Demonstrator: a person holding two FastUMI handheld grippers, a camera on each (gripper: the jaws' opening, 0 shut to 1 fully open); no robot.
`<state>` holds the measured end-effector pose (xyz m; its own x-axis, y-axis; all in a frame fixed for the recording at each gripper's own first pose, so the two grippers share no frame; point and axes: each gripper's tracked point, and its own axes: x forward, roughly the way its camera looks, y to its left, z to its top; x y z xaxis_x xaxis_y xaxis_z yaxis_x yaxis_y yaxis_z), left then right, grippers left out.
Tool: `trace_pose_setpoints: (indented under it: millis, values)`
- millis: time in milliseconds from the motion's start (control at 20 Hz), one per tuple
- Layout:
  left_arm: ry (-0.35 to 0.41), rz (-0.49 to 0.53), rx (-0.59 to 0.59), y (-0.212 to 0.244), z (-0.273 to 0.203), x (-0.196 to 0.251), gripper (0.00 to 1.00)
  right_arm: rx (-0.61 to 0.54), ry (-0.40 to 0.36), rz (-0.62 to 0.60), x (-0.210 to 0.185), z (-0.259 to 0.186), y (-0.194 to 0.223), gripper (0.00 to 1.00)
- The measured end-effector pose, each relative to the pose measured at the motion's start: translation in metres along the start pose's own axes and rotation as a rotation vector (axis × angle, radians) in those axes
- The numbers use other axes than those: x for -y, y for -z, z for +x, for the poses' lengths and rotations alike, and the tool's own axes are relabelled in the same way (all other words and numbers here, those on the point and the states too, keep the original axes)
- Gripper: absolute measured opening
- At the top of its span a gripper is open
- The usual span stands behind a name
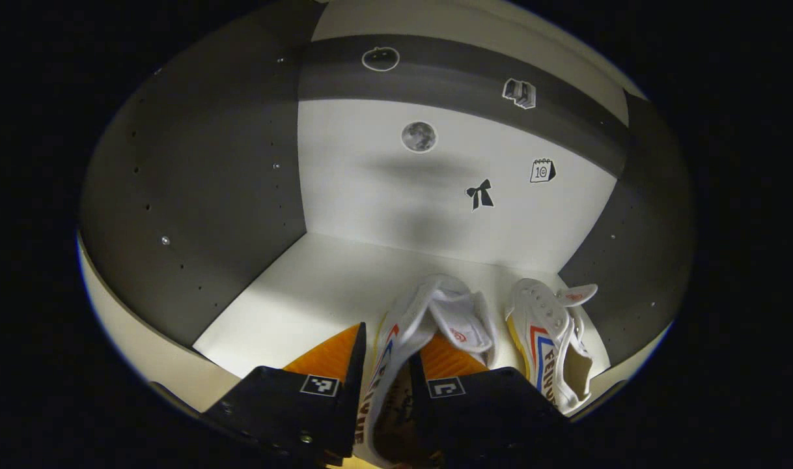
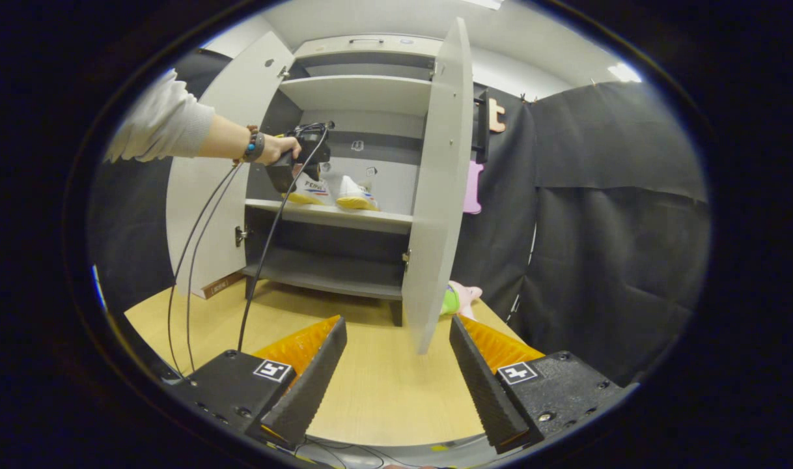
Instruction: Grab one shoe with the right hand and put it into the shoe cabinet, grab the other shoe with the left hand and put it into the shoe cabinet; then close the right door with the right hand and the left door with the left hand.
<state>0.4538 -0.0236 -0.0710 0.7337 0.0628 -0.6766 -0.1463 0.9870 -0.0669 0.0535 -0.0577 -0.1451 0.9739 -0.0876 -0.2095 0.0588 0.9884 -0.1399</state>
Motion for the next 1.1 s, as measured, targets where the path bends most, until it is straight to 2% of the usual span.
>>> trace_pose_setpoints:
  millis: [150,200,300,450,600,650,700,750,800,850,900,950,1100]
  values:
    - [0.012,0.002,0.048,-0.002,-0.025,-0.003,0.38,0.009,-0.016,-0.001,-0.004,-0.002,-0.002,1.0]
    - [0.007,0.0,0.071,-0.004,-0.033,-0.007,0.48,0.013,-0.021,-0.002,-0.005,-0.002,-0.004,1.0]
    - [0.002,0.022,0.179,-0.016,-0.059,-0.015,0.58,0.029,-0.033,0.005,-0.009,-0.003,-0.01,1.0]
    - [0.019,0.043,0.393,-0.038,-0.111,-0.02,0.58,0.048,-0.057,0.019,-0.014,-0.003,-0.019,1.0]
    - [0.069,0.047,0.593,-0.038,-0.187,-0.023,0.57,0.077,-0.067,0.023,-0.013,-0.008,-0.034,1.0]
    - [0.095,0.055,0.633,-0.027,-0.213,-0.022,0.73,0.092,-0.071,0.024,-0.013,-0.011,-0.041,1.0]
    - [0.115,0.063,0.662,-0.013,-0.237,-0.024,0.79,0.11,-0.076,0.025,-0.013,-0.014,-0.049,1.0]
    - [0.135,0.073,0.681,0.004,-0.258,-0.025,0.52,0.126,-0.083,0.024,-0.014,-0.017,-0.057,1.0]
    - [0.147,0.082,0.697,0.023,-0.274,-0.025,0.7,0.138,-0.091,0.025,-0.015,-0.022,-0.064,1.0]
    - [0.152,0.098,0.707,0.044,-0.292,-0.028,0.7,0.146,-0.098,0.033,-0.015,-0.026,-0.07,0.99]
    - [0.156,0.119,0.715,0.066,-0.308,-0.03,0.84,0.151,-0.108,0.047,-0.015,-0.03,-0.073,0.99]
    - [0.151,0.133,0.718,0.087,-0.322,-0.033,0.71,0.149,-0.113,0.064,-0.014,-0.033,-0.075,1.0]
    - [0.128,0.128,0.732,0.138,-0.359,-0.046,0.74,0.145,-0.096,0.089,-0.004,-0.038,-0.076,1.0]
